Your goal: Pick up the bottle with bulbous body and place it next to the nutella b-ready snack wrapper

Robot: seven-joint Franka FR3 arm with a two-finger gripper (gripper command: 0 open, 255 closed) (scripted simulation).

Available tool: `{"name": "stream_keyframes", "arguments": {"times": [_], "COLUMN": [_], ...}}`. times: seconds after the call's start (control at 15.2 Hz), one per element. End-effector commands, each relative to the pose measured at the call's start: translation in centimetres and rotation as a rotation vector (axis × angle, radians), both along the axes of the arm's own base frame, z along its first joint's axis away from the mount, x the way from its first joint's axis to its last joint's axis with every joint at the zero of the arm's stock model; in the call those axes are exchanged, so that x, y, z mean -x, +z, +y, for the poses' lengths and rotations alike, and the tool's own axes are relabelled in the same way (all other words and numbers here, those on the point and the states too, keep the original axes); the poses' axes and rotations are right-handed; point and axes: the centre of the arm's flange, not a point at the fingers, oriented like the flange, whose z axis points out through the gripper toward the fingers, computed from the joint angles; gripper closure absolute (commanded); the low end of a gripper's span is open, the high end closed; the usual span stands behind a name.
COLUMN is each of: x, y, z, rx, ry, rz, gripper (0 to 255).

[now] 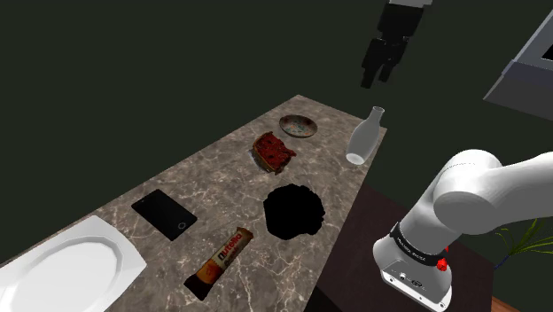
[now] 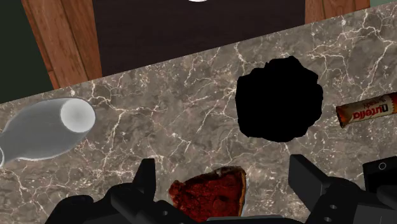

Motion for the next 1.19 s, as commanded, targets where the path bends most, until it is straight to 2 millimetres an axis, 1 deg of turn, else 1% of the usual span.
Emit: {"name": "stream_keyframes", "arguments": {"times": [0.0,1.12], "x": [0.0,-0.8], "y": [0.0,-10.3], "z": [0.0,-20.0], "rx": [0.0,-0.011], "ry": [0.0,-0.009], "rz": [0.0,-0.053], "gripper": [0,0]}}
